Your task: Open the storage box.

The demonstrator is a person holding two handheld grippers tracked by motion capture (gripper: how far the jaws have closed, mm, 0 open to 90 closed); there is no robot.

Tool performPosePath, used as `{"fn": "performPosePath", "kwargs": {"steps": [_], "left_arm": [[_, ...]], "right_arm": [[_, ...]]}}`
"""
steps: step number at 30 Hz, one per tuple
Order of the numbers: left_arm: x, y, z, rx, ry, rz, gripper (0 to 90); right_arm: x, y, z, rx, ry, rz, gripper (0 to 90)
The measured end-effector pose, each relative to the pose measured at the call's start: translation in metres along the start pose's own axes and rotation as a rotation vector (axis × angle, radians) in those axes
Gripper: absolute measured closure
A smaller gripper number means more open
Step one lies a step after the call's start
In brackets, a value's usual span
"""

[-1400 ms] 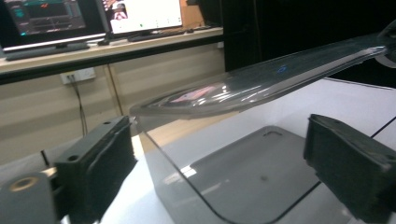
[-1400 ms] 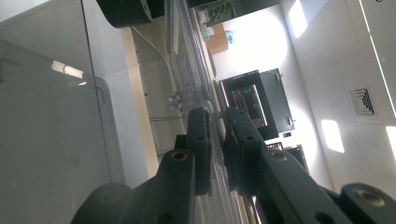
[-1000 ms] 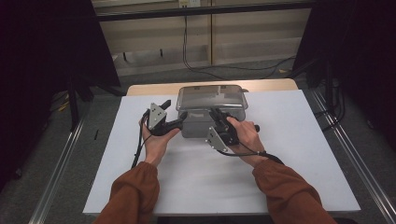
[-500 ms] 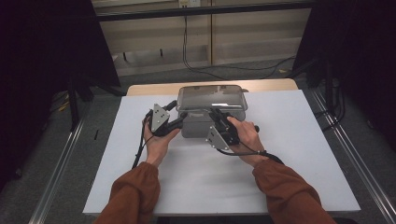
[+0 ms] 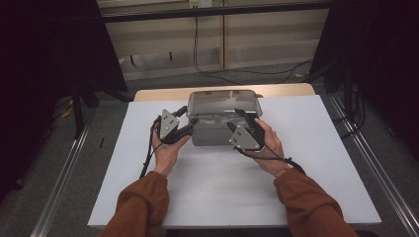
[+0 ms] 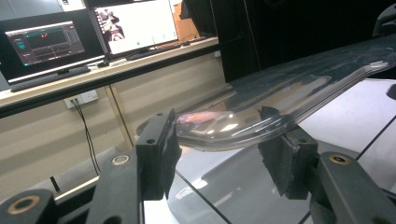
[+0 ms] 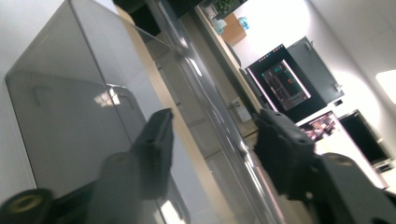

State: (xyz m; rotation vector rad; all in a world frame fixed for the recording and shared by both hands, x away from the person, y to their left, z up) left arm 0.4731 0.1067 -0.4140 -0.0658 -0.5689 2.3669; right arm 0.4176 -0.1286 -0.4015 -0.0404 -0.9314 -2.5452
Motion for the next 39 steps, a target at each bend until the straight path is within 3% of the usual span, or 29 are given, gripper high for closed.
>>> {"fn": "performPosePath", "kwargs": {"steps": [4, 7, 13, 18, 24, 26, 28, 29, 33, 39], "left_arm": [[0.0, 0.0, 0.001, 0.005, 0.008, 0.004, 47.3], [0.0, 0.0, 0.0, 0.003, 0.005, -0.001, 47.3], [0.0, 0.0, 0.0, 0.006, 0.006, -0.002, 47.3], [0.0, 0.0, 0.0, 0.004, 0.003, 0.001, 47.4], [-0.001, 0.0, 0.001, 0.012, 0.011, 0.002, 47.5], [-0.001, -0.001, 0.001, 0.012, 0.011, 0.002, 47.7], [-0.001, -0.001, 0.001, 0.013, 0.012, 0.002, 47.7], [-0.001, -0.001, 0.001, 0.014, 0.012, 0.002, 47.8], [-0.001, -0.002, 0.002, 0.014, 0.009, -0.001, 47.7], [-0.002, -0.003, 0.003, 0.013, 0.004, -0.001, 47.7]], "right_arm": [[0.003, 0.01, -0.008, -0.106, -0.01, 0.009, 32.9], [0.004, 0.018, -0.013, -0.133, -0.038, -0.008, 30.2], [0.008, 0.029, -0.024, -0.277, -0.086, 0.045, 25.0], [0.015, 0.04, -0.034, -0.449, -0.066, 0.071, 17.5], [0.016, 0.048, -0.049, -0.564, -0.068, 0.098, 1.6], [0.015, 0.053, -0.054, -0.625, -0.062, 0.118, 2.2], [0.015, 0.055, -0.058, -0.641, -0.063, 0.115, 5.4], [0.014, 0.057, -0.06, -0.65, -0.053, 0.112, 11.7], [0.014, 0.06, -0.062, -0.657, -0.04, 0.086, 14.4], [0.013, 0.065, -0.063, -0.671, -0.011, 0.085, 26.2]]}}
Point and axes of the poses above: each handheld gripper's, and its own axes: x roughly backward along the jaws, z roughly out of its top, y roughly to its right, the point moved 3 cm from there along -x, roughly forward along the jaws, and after that the axes turned 13 degrees about -x, right-handed, at the moved point
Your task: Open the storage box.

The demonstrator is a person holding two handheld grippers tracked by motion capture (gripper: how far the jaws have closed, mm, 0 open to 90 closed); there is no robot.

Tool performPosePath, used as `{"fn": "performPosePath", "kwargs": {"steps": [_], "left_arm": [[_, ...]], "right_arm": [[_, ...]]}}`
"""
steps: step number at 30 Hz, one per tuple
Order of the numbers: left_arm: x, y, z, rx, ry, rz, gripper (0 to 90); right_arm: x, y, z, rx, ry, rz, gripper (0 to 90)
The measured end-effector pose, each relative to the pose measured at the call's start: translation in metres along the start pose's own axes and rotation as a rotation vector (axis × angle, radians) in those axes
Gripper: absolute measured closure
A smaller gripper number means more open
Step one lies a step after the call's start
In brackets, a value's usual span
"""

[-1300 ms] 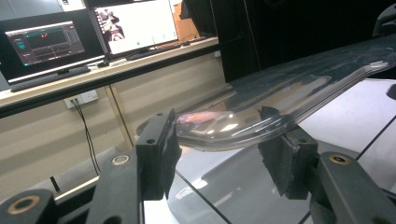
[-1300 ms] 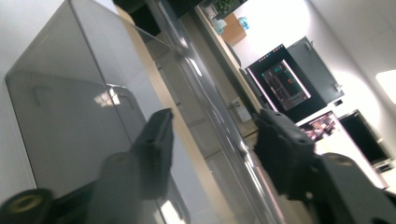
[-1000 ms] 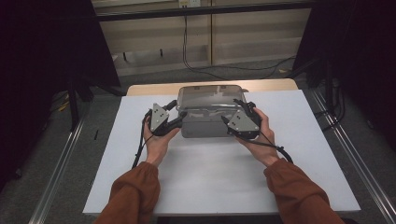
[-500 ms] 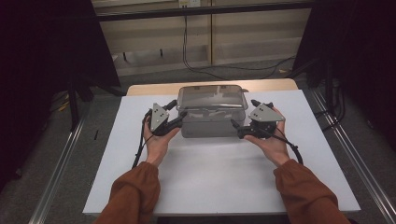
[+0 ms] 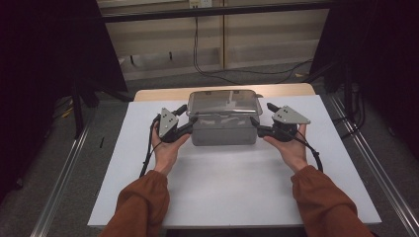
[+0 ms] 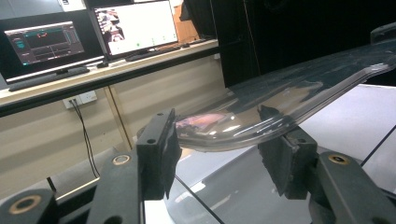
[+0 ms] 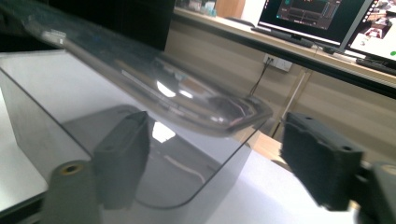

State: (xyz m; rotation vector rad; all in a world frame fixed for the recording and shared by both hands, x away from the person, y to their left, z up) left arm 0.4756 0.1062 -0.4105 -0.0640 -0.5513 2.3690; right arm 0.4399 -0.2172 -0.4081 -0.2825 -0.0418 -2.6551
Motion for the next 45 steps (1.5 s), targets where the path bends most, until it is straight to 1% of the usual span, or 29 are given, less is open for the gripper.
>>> {"fn": "performPosePath", "kwargs": {"steps": [2, 4, 5, 6, 7, 8, 9, 11, 13, 16, 18, 21, 23, 25, 28, 32, 34, 37, 39, 40, 42, 45], "left_arm": [[-0.001, -0.001, 0.0, 0.002, 0.0, 0.001, 47.6], [-0.002, -0.002, 0.001, 0.002, -0.002, 0.0, 47.6], [-0.002, -0.002, 0.001, 0.004, -0.001, 0.001, 47.5], [-0.003, -0.002, 0.002, 0.009, 0.002, 0.001, 47.6], [-0.003, -0.003, 0.002, 0.01, 0.004, 0.0, 47.6], [-0.003, -0.003, 0.002, 0.008, 0.003, -0.001, 47.8], [-0.003, -0.004, 0.002, 0.01, 0.004, -0.004, 48.0], [-0.004, -0.005, 0.003, 0.016, 0.011, -0.001, 48.4], [-0.004, -0.006, 0.004, 0.017, 0.016, 0.001, 48.9], [-0.006, -0.007, 0.006, 0.011, 0.02, 0.015, 49.0], [-0.007, -0.008, 0.007, 0.009, 0.024, 0.01, 48.5], [-0.01, -0.009, 0.007, 0.016, 0.034, 0.004, 48.5], [-0.011, -0.01, 0.007, 0.011, 0.033, -0.001, 48.5], [-0.012, -0.011, 0.008, 0.009, 0.026, -0.005, 48.1], [-0.015, -0.012, 0.009, 0.025, 0.024, -0.001, 46.1], [-0.019, -0.012, 0.009, 0.023, 0.026, -0.007, 45.5], [-0.02, -0.012, 0.011, 0.023, 0.032, 0.0, 46.4], [-0.02, -0.016, 0.013, 0.017, 0.034, 0.009, 48.7], [-0.021, -0.017, 0.014, 0.02, 0.039, 0.012, 50.2], [-0.021, -0.018, 0.014, 0.027, 0.045, 0.012, 50.6], [-0.022, -0.02, 0.014, 0.019, 0.044, 0.012, 51.7], [-0.023, -0.021, 0.013, 0.023, 0.043, 0.01, 52.3]], "right_arm": [[-0.002, 0.001, 0.002, -0.005, 0.008, 0.017, 33.8], [-0.003, 0.002, 0.003, -0.001, 0.015, 0.017, 36.2], [-0.004, 0.003, 0.003, -0.007, 0.022, 0.026, 40.5], [-0.004, 0.003, 0.003, -0.01, 0.025, 0.033, 42.9], [-0.005, 0.004, 0.003, -0.004, 0.026, 0.03, 43.2], [-0.005, 0.004, 0.003, -0.006, 0.029, 0.028, 44.6], [-0.005, 0.005, 0.004, -0.015, 0.032, 0.037, 47.4], [-0.005, 0.006, 0.006, -0.019, 0.036, 0.041, 48.1], [-0.006, 0.007, 0.008, -0.054, 0.046, 0.059, 49.7], [-0.009, 0.006, 0.011, -0.046, 0.055, 0.063, 50.5], [-0.01, 0.006, 0.012, -0.05, 0.059, 0.06, 51.0], [-0.01, 0.01, 0.014, -0.069, 0.073, 0.063, 55.4], [-0.01, 0.012, 0.014, -0.066, 0.079, 0.064, 57.0], [-0.01, 0.012, 0.014, -0.067, 0.078, 0.064, 57.5], [-0.011, 0.013, 0.014, -0.071, 0.075, 0.068, 57.5], [-0.011, 0.014, 0.016, -0.076, 0.079, 0.072, 58.4], [-0.012, 0.015, 0.018, -0.075, 0.082, 0.073, 59.6], [-0.013, 0.017, 0.022, -0.084, 0.092, 0.075, 60.8], [-0.014, 0.018, 0.025, -0.093, 0.098, 0.08, 60.9], [-0.014, 0.018, 0.026, -0.091, 0.098, 0.08, 61.0], [-0.015, 0.019, 0.027, -0.095, 0.102, 0.08, 61.2], [-0.015, 0.019, 0.027, -0.095, 0.105, 0.078, 61.7]]}}
Point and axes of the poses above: each handheld gripper's, and its own axes: x roughly backward along the jaws, z roughly out of its top, y roughly to its right, the point moved 3 cm from there along -x, roughly forward along the jaws, and after that the axes turned 13 degrees about -x, right-handed, at the moved point
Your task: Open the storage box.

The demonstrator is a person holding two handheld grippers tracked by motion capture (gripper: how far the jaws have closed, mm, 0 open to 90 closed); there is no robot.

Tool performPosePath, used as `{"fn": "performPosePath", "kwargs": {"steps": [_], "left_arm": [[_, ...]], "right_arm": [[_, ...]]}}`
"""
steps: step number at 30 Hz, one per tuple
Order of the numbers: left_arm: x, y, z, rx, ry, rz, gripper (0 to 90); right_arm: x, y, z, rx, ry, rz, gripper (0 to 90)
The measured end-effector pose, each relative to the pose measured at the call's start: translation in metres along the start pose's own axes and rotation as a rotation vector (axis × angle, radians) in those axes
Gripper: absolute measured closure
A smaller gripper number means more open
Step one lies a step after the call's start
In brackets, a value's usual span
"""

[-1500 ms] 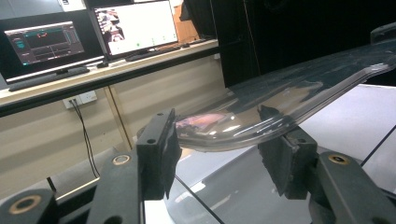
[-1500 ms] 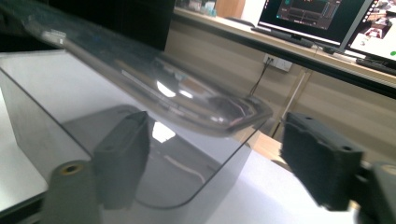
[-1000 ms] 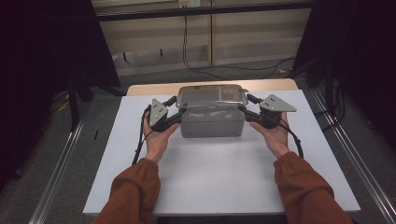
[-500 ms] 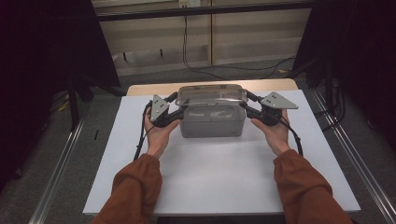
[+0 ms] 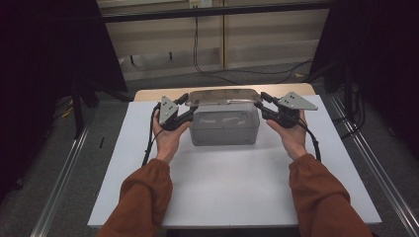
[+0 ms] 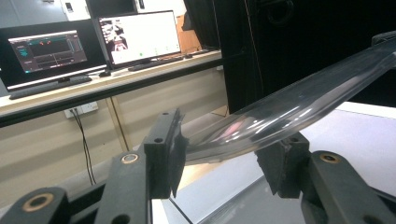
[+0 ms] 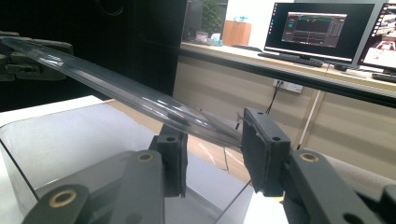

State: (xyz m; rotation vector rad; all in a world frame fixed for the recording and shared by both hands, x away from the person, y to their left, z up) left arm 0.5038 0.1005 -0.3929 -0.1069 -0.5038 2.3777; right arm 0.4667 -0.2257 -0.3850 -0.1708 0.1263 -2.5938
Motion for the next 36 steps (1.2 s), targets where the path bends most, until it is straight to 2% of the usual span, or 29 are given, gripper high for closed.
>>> {"fn": "performPosePath", "kwargs": {"steps": [5, 10, 12, 14, 19, 26, 31, 36], "left_arm": [[-0.003, -0.002, 0.0, 0.02, 0.012, 0.008, 53.2], [-0.006, -0.008, 0.004, 0.027, 0.005, 0.005, 54.1], [-0.007, -0.009, 0.004, 0.046, -0.003, 0.0, 53.7], [-0.007, -0.01, 0.004, 0.056, -0.003, -0.009, 53.6], [-0.01, -0.012, 0.001, 0.065, -0.009, -0.006, 53.9], [-0.014, -0.018, 0.004, 0.06, -0.013, 0.0, 53.6], [-0.017, -0.02, 0.001, 0.065, -0.022, 0.003, 53.6], [-0.023, -0.024, -0.002, 0.047, -0.039, 0.006, 55.0]], "right_arm": [[-0.002, 0.002, 0.004, -0.004, 0.005, 0.001, 61.8], [-0.005, 0.003, 0.009, -0.01, 0.014, 0.0, 62.4], [-0.006, 0.003, 0.01, -0.004, 0.02, -0.001, 62.4], [-0.006, 0.004, 0.01, -0.018, 0.019, 0.0, 62.2], [-0.008, 0.006, 0.01, -0.015, 0.018, -0.001, 62.2], [-0.013, 0.007, 0.017, -0.031, 0.032, 0.0, 63.0], [-0.015, 0.009, 0.02, -0.032, 0.036, 0.002, 63.8], [-0.018, 0.011, 0.024, -0.039, 0.045, 0.001, 64.3]]}}
Point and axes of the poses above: each handheld gripper's, and its own axes: x roughly backward along the jaws, z roughly out of its top, y roughly to its right, the point moved 3 cm from there along -x, roughly forward along the jaws, and after that the axes turned 13 degrees about -x, right-handed, at the moved point
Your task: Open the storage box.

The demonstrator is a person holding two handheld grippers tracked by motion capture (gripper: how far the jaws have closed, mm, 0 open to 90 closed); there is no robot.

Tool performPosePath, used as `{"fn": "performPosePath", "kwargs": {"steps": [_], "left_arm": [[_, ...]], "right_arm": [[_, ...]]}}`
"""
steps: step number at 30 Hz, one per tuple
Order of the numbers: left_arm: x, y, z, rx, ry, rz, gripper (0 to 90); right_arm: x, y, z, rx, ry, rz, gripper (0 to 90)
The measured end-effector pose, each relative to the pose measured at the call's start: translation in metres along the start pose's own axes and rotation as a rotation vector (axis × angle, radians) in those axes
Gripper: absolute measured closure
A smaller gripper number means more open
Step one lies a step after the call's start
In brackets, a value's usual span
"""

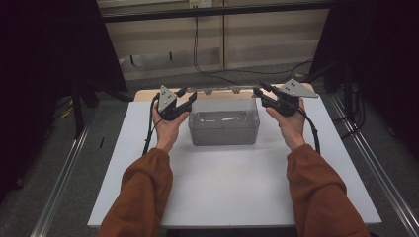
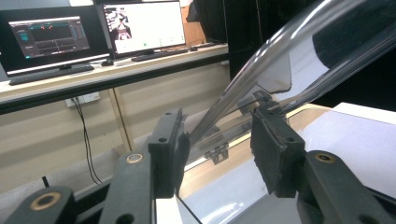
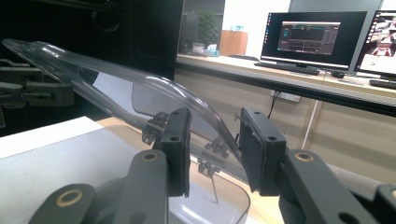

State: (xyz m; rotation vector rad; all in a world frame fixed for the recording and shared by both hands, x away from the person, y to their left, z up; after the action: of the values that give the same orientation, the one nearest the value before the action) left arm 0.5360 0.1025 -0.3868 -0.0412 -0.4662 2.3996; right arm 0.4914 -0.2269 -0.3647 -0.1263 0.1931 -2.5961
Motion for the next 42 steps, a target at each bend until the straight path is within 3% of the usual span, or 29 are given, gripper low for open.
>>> {"fn": "performPosePath", "kwargs": {"steps": [10, 15, 27, 42], "left_arm": [[-0.012, -0.003, 0.007, -0.006, 0.001, -0.003, 55.0], [-0.014, -0.01, 0.006, 0.014, 0.002, 0.002, 62.2], [-0.021, -0.014, 0.006, -0.02, -0.033, -0.005, 63.8], [-0.028, -0.02, 0.007, -0.006, -0.031, 0.003, 66.3]], "right_arm": [[-0.008, 0.004, 0.006, -0.008, 0.002, 0.001, 64.9], [-0.014, 0.006, 0.008, -0.013, 0.001, 0.004, 63.7], [-0.028, 0.011, 0.0, -0.009, -0.029, -0.01, 62.4], [-0.039, 0.024, -0.011, 0.011, -0.035, -0.046, 57.4]]}}
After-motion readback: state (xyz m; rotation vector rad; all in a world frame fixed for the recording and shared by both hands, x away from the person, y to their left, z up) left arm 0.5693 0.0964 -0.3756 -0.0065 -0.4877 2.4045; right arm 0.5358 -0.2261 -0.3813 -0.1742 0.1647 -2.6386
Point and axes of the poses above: each handheld gripper's, and its own axes: x roughly backward along the jaws, z roughly out of its top, y roughly to its right, the point moved 3 cm from there along -x, roughly forward along the jaws, and after that the axes turned 13 degrees about -x, right-handed, at the moved point
